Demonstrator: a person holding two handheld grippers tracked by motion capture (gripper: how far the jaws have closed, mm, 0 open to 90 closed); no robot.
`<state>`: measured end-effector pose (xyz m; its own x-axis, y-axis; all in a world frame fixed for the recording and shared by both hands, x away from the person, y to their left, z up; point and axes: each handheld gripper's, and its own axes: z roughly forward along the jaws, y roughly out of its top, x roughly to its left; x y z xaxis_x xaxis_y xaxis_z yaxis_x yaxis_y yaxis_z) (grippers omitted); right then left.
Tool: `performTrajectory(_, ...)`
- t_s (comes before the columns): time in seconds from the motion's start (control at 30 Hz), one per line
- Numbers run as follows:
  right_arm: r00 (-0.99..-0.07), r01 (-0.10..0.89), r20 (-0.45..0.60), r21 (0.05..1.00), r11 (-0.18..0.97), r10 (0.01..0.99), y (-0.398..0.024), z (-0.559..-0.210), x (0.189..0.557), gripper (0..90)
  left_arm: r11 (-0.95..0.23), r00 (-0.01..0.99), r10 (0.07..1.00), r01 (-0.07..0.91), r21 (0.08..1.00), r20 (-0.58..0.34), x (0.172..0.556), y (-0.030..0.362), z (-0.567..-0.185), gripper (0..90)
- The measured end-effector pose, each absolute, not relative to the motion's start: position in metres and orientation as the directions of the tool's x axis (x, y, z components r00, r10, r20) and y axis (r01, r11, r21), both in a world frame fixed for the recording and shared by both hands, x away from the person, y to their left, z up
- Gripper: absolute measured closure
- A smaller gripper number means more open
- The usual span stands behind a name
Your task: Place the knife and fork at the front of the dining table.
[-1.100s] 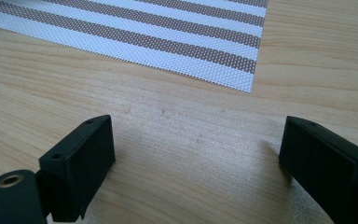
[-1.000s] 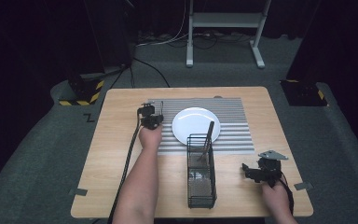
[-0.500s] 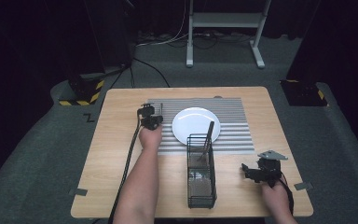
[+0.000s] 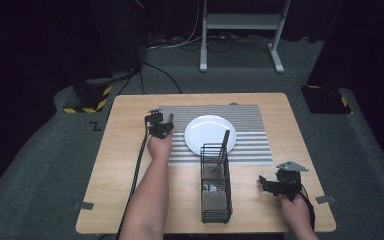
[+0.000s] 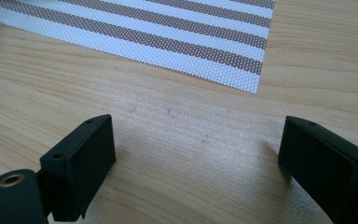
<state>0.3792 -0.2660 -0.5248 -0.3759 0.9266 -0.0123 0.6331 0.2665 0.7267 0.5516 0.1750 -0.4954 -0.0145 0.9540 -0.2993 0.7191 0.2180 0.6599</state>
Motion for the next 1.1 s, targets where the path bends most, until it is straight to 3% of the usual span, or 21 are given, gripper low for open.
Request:
performTrajectory(0.3, -0.379, 0.632, -0.013, 0.727, 0.269, 0.925, -0.266, -0.525, 0.379, 10.5, 0.18, -0.003, 0.968, 0.708, 0.683, -0.252, 0.538, 0.19, -0.486, 70.8)
performTrajectory(0.6, -0.378, 0.632, -0.013, 0.727, 0.268, 0.926, -0.266, -0.525, 0.379, 10.5, 0.146, 0.015, 0.975, 0.709, 0.69, -0.222, 0.524, 0.195, -0.492, 77.6)
performTrajectory(1.1, -0.381, 0.631, -0.013, 0.727, 0.27, 0.925, -0.266, -0.525, 0.379, 10.5, 0.026, 0.086, 0.989, 0.685, 0.728, -0.117, 0.46, 0.204, -0.503, 76.8)
